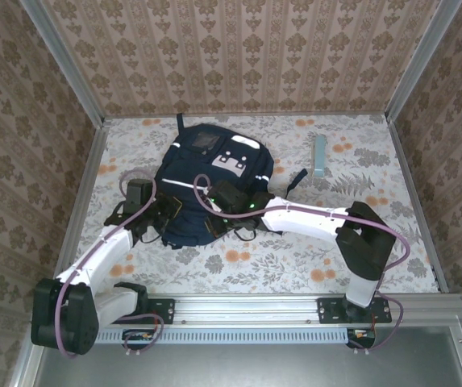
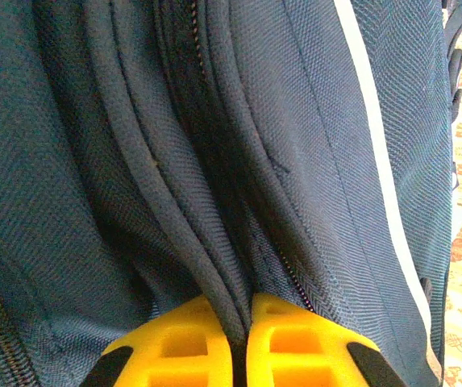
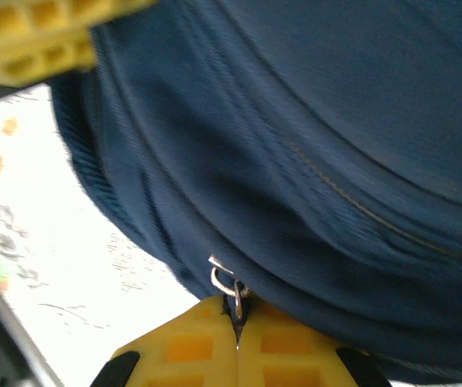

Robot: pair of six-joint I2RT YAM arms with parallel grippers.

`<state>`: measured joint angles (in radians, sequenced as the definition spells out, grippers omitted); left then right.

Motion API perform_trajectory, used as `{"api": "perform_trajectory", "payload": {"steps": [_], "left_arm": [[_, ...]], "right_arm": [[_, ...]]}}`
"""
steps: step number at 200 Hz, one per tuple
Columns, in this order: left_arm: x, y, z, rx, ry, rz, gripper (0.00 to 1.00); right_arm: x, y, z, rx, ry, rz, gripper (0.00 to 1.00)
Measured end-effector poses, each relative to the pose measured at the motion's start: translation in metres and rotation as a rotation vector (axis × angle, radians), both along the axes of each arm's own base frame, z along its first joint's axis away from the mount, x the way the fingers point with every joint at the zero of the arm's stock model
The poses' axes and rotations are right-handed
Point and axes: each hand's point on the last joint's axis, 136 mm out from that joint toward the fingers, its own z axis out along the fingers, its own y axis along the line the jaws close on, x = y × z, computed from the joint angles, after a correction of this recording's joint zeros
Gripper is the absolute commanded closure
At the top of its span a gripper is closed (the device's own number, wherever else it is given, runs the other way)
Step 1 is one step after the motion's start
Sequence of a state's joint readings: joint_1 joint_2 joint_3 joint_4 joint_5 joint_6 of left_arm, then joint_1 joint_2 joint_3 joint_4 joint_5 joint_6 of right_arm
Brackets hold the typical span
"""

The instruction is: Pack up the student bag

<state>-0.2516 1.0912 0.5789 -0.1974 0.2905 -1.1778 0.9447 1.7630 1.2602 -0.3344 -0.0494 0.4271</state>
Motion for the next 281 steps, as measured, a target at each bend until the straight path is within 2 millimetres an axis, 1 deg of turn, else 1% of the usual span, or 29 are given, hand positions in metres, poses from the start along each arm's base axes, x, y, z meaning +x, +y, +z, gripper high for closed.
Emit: {"api": "perform_trajectory", "payload": {"steps": [16,25,44,59,91,136,153,171,181,187,195,201,206,214,227,233,246,257,272,281], "left_arm": [[0.0,0.0,0.0,0.007,-0.003,-0.006,1.0],[-0.001,0.0,-0.001,0.012,-0.004,-0.011,1.0],[-0.002,0.0,-0.001,0.019,-0.004,-0.019,1.0],[-0.003,-0.001,0.0,0.017,-0.008,-0.031,1.0],[-0.006,-0.002,0.0,0.025,-0.009,-0.051,1.0],[-0.011,-0.001,-0.003,0.041,0.0,-0.081,1.0],[-0.011,-0.003,-0.003,0.037,-0.002,-0.093,1.0],[-0.013,-0.005,-0.002,0.032,-0.004,-0.11,1.0],[-0.014,-0.006,-0.002,0.032,-0.007,-0.124,0.89],[-0.014,-0.007,-0.001,0.033,-0.011,-0.135,0.8],[-0.015,-0.008,0.0,0.037,-0.015,-0.156,0.65],[-0.017,-0.01,0.002,0.042,-0.014,-0.178,0.57],[-0.02,-0.01,0.004,0.043,-0.007,-0.191,0.52],[-0.023,-0.011,0.007,0.056,-0.007,-0.216,0.46],[-0.025,-0.01,0.014,0.081,-0.012,-0.243,0.4],[-0.026,-0.009,0.019,0.093,-0.018,-0.253,0.39],[-0.024,-0.006,0.03,0.123,-0.041,-0.269,0.38],[-0.022,-0.004,0.04,0.15,-0.067,-0.285,0.38],[-0.019,-0.001,0.05,0.194,-0.094,-0.3,0.37],[-0.017,0.001,0.054,0.218,-0.107,-0.306,0.37]], "right_arm": [[0.004,-0.02,-0.001,-0.054,-0.041,-0.011,1.0],[0.008,-0.034,-0.001,-0.084,-0.059,-0.023,1.0],[0.024,-0.066,0.001,-0.122,-0.091,-0.063,1.0],[0.035,-0.082,0.001,-0.133,-0.106,-0.08,1.0],[0.057,-0.104,-0.002,-0.154,-0.116,-0.117,1.0],[0.107,-0.133,-0.006,-0.189,-0.092,-0.239,1.0],[0.116,-0.136,-0.009,-0.204,-0.067,-0.255,1.0],[0.118,-0.134,-0.011,-0.219,-0.049,-0.255,1.0],[0.118,-0.135,-0.011,-0.224,-0.043,-0.256,1.0],[0.118,-0.136,-0.011,-0.226,-0.041,-0.257,1.0],[0.118,-0.137,-0.011,-0.227,-0.039,-0.26,1.0],[0.119,-0.139,-0.011,-0.228,-0.038,-0.264,1.0],[0.12,-0.141,-0.011,-0.229,-0.038,-0.269,0.95],[0.123,-0.147,-0.009,-0.227,-0.038,-0.283,0.81],[0.127,-0.158,-0.003,-0.225,-0.043,-0.307,0.6],[0.128,-0.165,0.001,-0.225,-0.043,-0.316,0.53],[0.128,-0.174,0.014,-0.212,-0.051,-0.319,0.44],[0.125,-0.176,0.026,-0.187,-0.061,-0.3,0.38],[0.118,-0.168,0.041,-0.138,-0.068,-0.252,0.31],[0.112,-0.159,0.048,-0.098,-0.065,-0.212,0.28]]}}
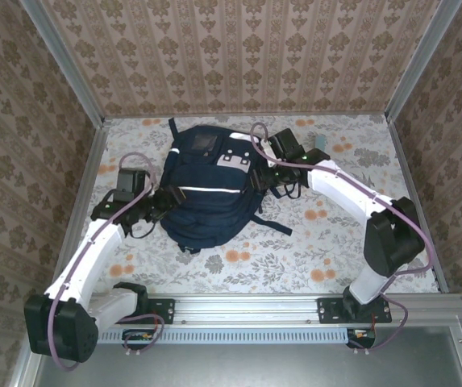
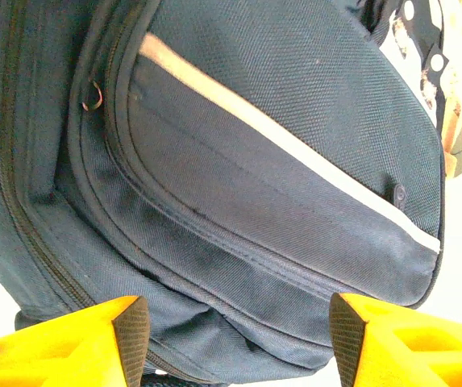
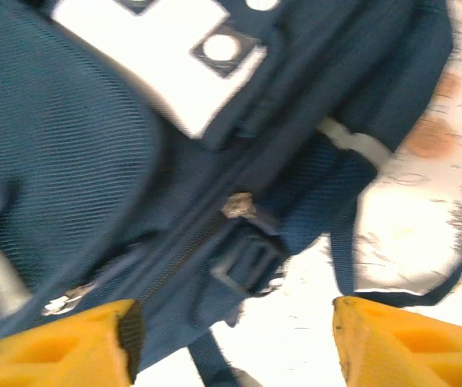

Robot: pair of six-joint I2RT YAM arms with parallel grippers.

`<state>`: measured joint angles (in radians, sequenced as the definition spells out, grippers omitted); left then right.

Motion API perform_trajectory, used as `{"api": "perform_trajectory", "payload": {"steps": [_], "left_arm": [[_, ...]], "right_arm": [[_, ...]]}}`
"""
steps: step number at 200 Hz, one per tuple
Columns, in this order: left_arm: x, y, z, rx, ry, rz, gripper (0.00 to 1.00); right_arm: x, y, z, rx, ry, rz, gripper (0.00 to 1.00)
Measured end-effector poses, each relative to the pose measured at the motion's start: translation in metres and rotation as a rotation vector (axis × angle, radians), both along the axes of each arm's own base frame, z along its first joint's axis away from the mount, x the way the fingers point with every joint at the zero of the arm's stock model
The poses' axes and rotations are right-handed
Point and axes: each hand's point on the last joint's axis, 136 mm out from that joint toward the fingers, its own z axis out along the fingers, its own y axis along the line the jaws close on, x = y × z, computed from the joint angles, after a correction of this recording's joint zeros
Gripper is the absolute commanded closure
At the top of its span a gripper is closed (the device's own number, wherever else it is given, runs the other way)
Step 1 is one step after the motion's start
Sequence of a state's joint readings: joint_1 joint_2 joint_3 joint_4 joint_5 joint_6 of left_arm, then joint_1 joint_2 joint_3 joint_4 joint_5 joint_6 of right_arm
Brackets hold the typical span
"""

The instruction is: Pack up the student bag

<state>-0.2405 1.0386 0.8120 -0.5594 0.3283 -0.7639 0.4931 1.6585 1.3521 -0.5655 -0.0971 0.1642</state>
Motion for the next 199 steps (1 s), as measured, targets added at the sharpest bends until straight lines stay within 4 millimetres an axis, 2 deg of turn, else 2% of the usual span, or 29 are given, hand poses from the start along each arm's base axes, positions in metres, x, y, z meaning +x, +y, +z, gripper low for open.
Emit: {"api": "perform_trajectory", "payload": {"steps": [41,77,114,141,166,199], "left_arm": [[0.01,0.005,0.0,0.065,-0.002,-0.005,0.36],[0.019,0.001,-0.015,0.068,0.033,-0.013,0.37],[0.025,-0.006,-0.018,0.062,0.024,-0.029,0.36],[0.029,-0.01,-0.018,0.05,0.018,-0.034,0.36],[0.032,-0.012,-0.021,0.044,0.024,-0.035,0.36],[0.033,-0.015,-0.026,0.043,0.038,-0.04,0.36]], "right_arm": [[-0.017,0.028,0.003,0.118,0.055,0.138,0.15],[-0.01,0.05,-0.009,0.192,0.099,0.195,0.08],[0.003,0.067,-0.024,0.225,0.135,0.219,0.06],[0.006,0.074,-0.031,0.244,0.153,0.236,0.06],[0.0,0.079,-0.029,0.276,0.173,0.277,0.09],[-0.018,0.082,-0.03,0.285,0.213,0.372,0.14]]}}
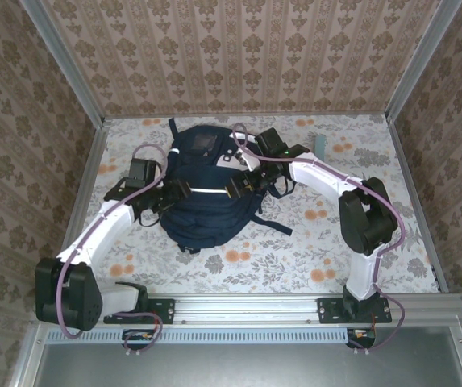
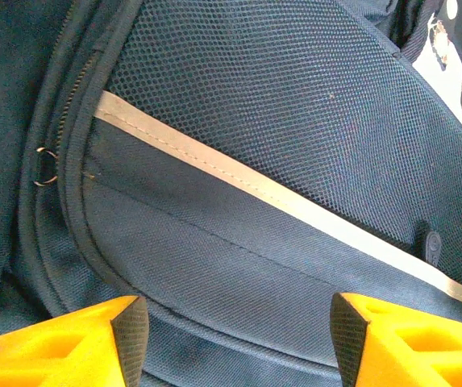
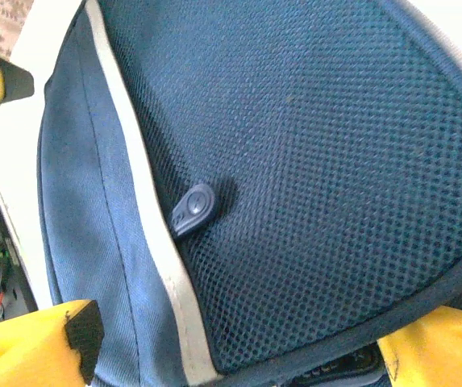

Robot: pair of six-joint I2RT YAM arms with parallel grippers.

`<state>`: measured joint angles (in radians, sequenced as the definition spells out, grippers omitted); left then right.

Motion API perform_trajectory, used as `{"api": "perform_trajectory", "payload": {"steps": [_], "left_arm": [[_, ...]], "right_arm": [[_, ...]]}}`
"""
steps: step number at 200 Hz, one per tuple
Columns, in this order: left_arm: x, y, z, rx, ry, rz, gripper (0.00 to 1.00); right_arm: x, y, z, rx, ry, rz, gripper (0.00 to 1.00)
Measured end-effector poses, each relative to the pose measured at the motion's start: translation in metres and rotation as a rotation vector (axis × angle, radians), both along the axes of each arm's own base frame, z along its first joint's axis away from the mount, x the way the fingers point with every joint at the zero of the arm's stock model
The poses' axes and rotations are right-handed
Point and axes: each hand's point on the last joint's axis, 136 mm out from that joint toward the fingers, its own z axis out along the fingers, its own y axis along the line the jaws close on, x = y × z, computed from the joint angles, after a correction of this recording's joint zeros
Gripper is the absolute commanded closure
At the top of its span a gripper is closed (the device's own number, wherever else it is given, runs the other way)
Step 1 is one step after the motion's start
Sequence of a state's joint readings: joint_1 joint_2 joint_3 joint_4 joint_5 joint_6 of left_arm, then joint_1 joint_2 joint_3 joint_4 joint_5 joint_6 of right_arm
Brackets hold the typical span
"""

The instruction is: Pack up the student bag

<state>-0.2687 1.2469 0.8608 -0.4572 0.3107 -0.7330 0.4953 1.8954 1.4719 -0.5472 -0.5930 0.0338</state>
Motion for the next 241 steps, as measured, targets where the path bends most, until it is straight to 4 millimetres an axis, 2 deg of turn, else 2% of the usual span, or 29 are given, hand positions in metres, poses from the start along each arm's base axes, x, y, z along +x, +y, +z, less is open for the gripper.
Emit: {"api": "perform_trajectory", "payload": {"steps": [53,75,98,162,193,241], "left_arm": [[0.001,-0.001,-0.005,0.004,0.014,-0.001,0.36],[0.003,-0.001,-0.005,0.0,0.01,0.002,0.36],[0.003,-0.001,-0.004,-0.002,0.008,0.004,0.36],[0.003,-0.001,-0.004,-0.002,0.009,0.005,0.36],[0.003,-0.001,-0.005,-0.002,0.009,0.005,0.36],[0.003,-0.001,-0.005,-0.002,0.009,0.005,0.36]], "right_arm": [[-0.035,-0.006,0.003,-0.022,0.003,0.085,0.23],[-0.043,-0.007,0.004,-0.035,-0.003,0.098,0.33],[-0.043,-0.009,-0.001,-0.072,-0.015,0.095,0.42],[-0.038,-0.011,-0.015,-0.185,-0.083,0.09,0.41],[-0.037,-0.01,-0.021,-0.2,-0.127,0.117,0.47],[-0.031,-0.01,-0.026,-0.213,-0.19,0.141,0.71]]}}
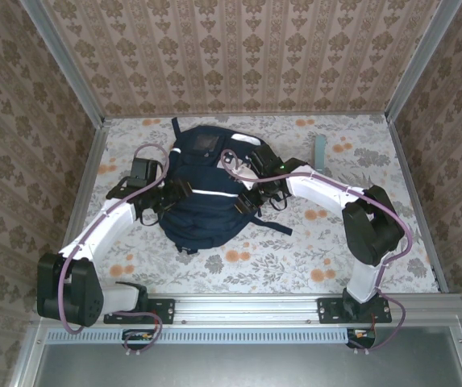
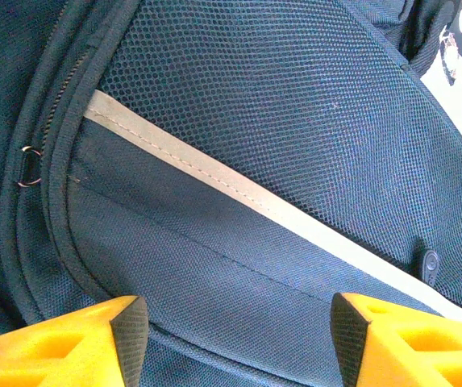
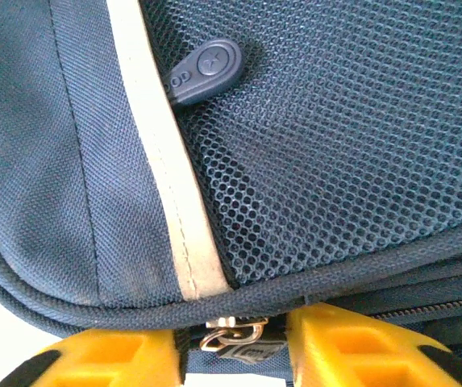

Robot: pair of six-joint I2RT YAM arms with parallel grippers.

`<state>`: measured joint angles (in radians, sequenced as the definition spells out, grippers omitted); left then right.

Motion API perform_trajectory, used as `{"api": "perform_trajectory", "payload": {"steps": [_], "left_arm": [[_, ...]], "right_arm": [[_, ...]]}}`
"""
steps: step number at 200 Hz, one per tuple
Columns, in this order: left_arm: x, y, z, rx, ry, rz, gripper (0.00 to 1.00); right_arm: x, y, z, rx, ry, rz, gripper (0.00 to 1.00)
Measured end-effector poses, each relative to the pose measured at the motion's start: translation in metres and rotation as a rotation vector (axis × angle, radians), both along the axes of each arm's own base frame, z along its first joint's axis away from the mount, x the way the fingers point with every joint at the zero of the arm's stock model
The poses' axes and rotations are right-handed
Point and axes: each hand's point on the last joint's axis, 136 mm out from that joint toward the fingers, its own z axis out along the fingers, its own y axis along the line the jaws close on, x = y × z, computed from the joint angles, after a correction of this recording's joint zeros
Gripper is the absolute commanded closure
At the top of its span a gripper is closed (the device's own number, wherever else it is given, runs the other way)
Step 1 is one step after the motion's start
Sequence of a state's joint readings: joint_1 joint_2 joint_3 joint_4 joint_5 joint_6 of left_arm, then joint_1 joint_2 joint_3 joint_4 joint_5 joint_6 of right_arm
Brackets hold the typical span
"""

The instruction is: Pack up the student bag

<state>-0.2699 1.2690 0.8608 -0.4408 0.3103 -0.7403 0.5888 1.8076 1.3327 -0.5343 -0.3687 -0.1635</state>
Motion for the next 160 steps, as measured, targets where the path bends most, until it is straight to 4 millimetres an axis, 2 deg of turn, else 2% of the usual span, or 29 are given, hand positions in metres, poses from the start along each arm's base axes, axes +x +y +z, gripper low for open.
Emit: {"api": "perform_trajectory", "payload": {"steps": [16,40,106,136,160], "left_arm": [[0.0,0.0,0.0,0.0,0.0,0.0,0.36],[0.0,0.001,0.0,0.001,0.001,0.003,0.36],[0.003,0.009,0.0,-0.002,0.001,0.027,0.35],[0.004,0.003,0.006,-0.014,-0.014,-0.006,0.36],[0.012,-0.015,0.026,-0.005,-0.082,-0.086,0.39]], "right_arm": [[0.0,0.001,-0.001,0.0,-0.009,0.005,0.81],[-0.001,-0.003,-0.003,-0.008,-0.032,0.001,1.0],[0.008,-0.018,0.009,-0.025,-0.078,-0.107,1.0],[0.025,-0.042,0.007,-0.069,-0.083,-0.219,1.0],[0.041,-0.062,0.011,-0.103,-0.097,-0.31,1.0]]}}
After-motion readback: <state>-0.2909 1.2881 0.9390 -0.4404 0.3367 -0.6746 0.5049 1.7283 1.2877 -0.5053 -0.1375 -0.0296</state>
